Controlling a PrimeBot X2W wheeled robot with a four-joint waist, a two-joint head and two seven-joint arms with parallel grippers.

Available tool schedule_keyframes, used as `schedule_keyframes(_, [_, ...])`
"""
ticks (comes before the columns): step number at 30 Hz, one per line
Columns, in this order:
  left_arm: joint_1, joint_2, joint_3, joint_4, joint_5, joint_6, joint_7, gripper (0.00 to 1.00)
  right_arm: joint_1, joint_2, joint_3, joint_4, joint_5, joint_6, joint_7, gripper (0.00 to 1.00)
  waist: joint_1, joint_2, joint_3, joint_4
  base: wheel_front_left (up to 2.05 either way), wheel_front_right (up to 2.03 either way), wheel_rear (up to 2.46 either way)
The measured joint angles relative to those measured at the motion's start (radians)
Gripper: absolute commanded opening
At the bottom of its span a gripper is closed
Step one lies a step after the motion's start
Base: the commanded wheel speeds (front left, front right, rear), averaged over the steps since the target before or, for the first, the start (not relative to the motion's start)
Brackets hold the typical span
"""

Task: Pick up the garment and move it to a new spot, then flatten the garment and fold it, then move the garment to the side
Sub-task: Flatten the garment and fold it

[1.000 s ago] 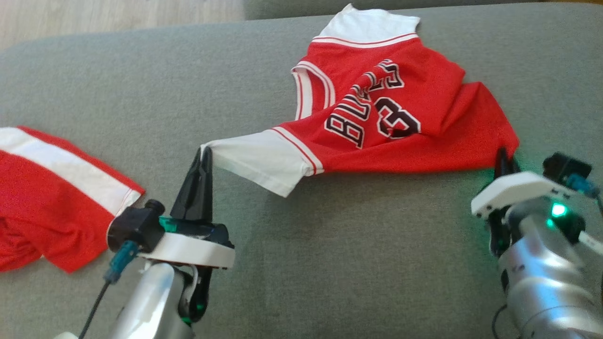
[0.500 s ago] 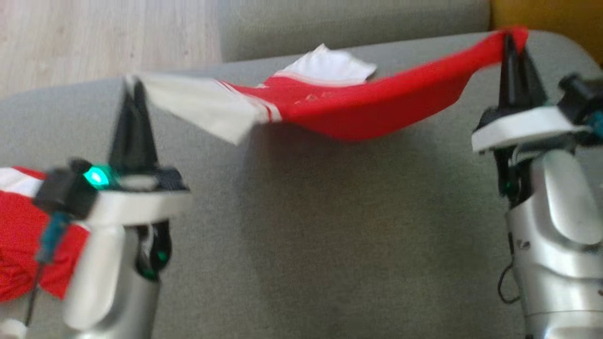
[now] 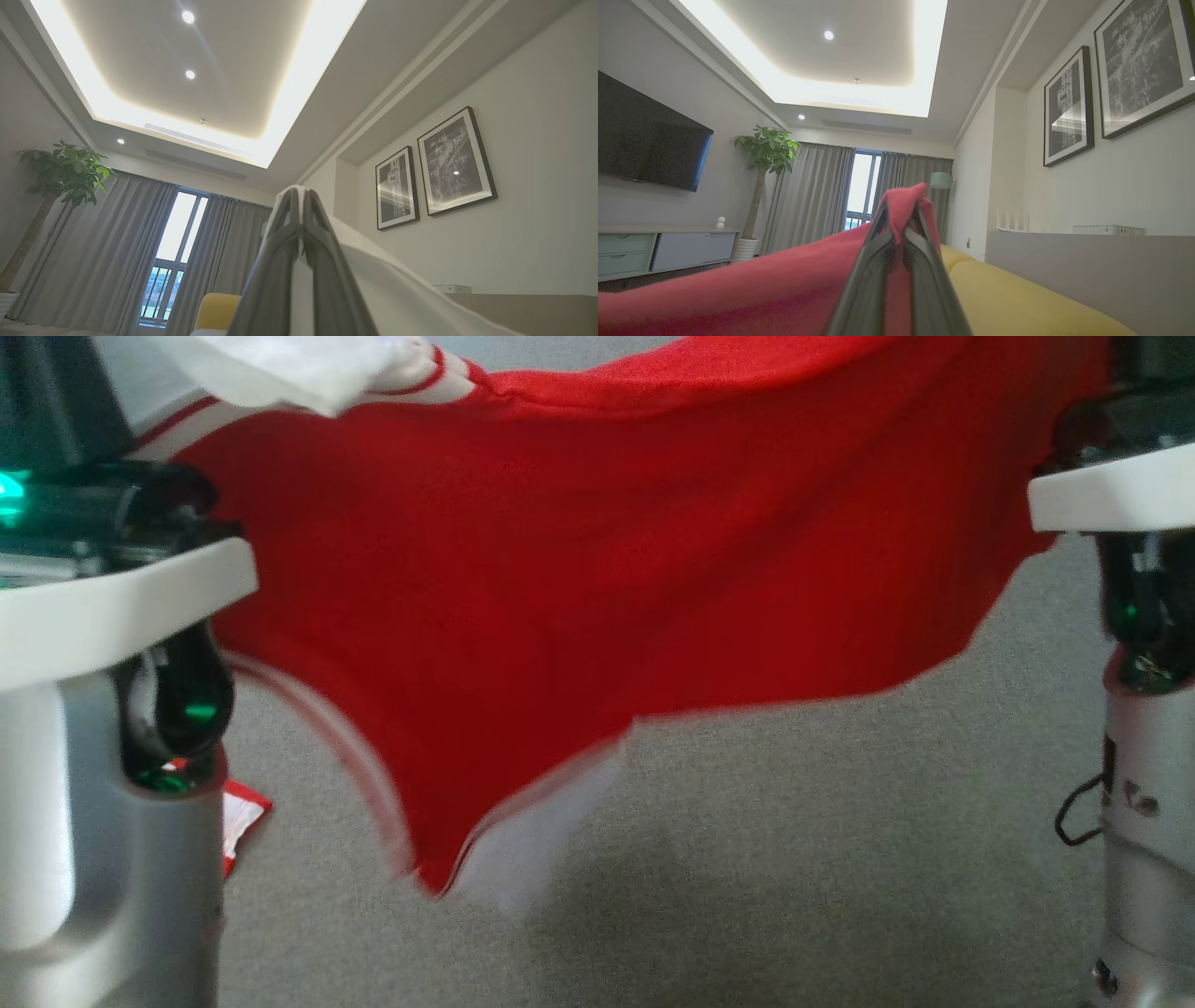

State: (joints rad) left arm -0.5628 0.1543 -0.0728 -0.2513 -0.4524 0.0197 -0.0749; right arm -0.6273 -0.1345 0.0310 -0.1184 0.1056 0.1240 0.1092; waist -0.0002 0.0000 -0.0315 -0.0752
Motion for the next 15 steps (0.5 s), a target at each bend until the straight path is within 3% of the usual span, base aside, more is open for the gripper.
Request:
schedule_keyframes(8, [0.0,0.044,0.007,-0.048,-0.003,0.025,0.107,0.0,0.058,0.001,-0.004,-0.121,0.0,0.0,0.095,0.0,0.0001,0.0,0.013,0.006,0.0,0.0,0.0])
schedule_keyframes(15, [-0.089,0.102,-0.017,0.146,-0.005,-0.02,0.188,0.0,0.042,0.001,0.004,-0.025,0.0,0.0,0.158,0.0,0.0002,0.0,0.087,0.013,0.0,0.0,0.0])
